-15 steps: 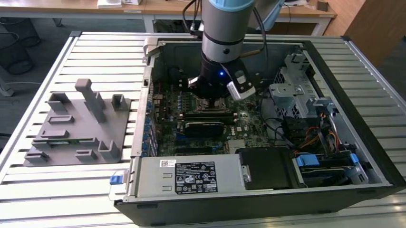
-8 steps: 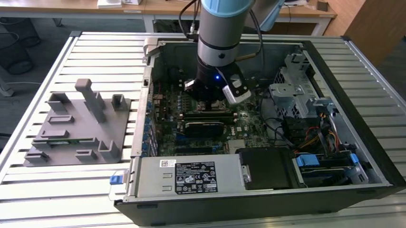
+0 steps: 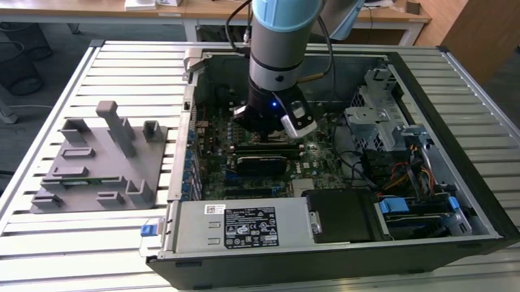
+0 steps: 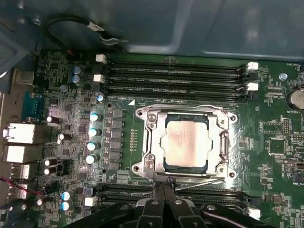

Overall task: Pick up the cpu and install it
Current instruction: 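Install the second cpu locking lever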

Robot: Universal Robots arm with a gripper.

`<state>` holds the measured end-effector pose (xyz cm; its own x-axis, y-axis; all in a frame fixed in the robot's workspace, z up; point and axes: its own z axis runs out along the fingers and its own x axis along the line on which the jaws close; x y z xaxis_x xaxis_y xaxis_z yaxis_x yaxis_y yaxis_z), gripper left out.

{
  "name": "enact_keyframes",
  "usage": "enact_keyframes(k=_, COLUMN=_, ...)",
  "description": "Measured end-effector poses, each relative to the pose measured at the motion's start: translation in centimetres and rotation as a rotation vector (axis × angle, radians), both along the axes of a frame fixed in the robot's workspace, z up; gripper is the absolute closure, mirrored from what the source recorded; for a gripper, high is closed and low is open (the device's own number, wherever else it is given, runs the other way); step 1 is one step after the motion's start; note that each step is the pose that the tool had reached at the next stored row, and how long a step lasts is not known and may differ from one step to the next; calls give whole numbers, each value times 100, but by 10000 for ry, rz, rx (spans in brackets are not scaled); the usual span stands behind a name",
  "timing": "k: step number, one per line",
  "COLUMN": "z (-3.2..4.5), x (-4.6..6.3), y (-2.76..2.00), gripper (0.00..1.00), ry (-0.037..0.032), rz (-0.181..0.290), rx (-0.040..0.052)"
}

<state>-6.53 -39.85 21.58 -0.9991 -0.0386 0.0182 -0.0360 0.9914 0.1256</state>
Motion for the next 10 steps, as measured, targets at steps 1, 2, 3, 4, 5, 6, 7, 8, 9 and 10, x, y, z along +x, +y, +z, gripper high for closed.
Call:
enact_keyframes(k=1, z=-4, x=-3, y=-6, gripper=89, ry=1, rz=-1, rx=54)
enact_keyframes(k=2, z=-11, x=-5, y=-13, gripper=89, ry=0, rz=-2, rx=81)
enact_keyframes(k=3, z=-17, x=-8, y=-23, gripper=89, ry=0, rz=-2, rx=101)
enact_keyframes(k=4, z=-23, x=-12, y=-38, gripper=89, ry=0, rz=-2, rx=122)
enact_keyframes(k=5, z=-27, x=-16, y=-53, gripper=89, ry=0, rz=-2, rx=138)
enact_keyframes(k=6, z=-32, x=-19, y=-66, gripper=89, ry=0, rz=-2, rx=152)
enact_keyframes(k=7, z=-37, x=-23, y=-76, gripper=89, ry=0, rz=-2, rx=169)
enact_keyframes(k=8, z=-42, x=-29, y=-84, gripper=89, ry=0, rz=-2, rx=189)
enact_keyframes(k=9, z=-48, x=-35, y=-90, gripper=89, ry=2, rz=-2, rx=207)
enact_keyframes(k=10, z=-54, x=-43, y=-94, gripper=89, ry=1, rz=-2, rx=227)
